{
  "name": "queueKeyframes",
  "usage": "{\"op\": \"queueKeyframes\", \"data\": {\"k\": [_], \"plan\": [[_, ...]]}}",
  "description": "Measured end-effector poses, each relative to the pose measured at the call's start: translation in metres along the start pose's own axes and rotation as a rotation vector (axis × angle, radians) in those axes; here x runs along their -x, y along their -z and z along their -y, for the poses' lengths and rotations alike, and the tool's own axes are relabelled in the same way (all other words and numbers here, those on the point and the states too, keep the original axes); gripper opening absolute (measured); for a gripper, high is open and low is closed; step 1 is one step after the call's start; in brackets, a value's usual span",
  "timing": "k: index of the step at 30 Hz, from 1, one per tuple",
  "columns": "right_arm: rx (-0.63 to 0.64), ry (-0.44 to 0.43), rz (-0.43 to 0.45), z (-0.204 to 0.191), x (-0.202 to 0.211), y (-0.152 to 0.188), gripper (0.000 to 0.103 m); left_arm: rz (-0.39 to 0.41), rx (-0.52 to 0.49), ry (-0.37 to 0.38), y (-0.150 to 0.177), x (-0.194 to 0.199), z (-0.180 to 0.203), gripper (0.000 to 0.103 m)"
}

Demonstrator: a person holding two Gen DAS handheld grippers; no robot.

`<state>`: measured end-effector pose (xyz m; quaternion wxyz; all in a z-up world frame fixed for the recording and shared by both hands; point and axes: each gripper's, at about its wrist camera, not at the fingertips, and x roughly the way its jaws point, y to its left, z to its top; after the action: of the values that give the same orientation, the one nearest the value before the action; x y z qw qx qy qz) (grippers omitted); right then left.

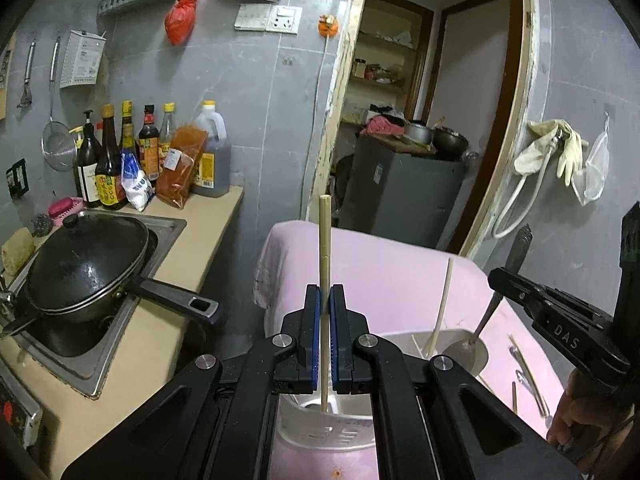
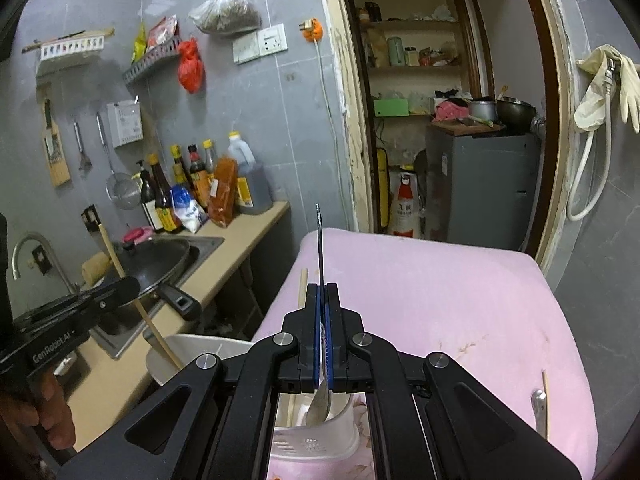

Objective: Organize utensils
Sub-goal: 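Carry the chopstick with the left tool while the right tool carries the fork to the caddy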

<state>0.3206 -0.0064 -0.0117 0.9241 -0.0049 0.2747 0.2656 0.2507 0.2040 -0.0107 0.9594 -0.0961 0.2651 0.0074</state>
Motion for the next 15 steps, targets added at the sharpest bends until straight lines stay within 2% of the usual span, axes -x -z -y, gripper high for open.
{"op": "queueKeyframes", "data": {"k": [15], "plan": [[-0.033, -0.011, -0.085, 0.003, -0.015, 0.014, 0.002, -0.11, 0.03, 0.041, 0.014, -0.021, -0.006, 0.003]]}}
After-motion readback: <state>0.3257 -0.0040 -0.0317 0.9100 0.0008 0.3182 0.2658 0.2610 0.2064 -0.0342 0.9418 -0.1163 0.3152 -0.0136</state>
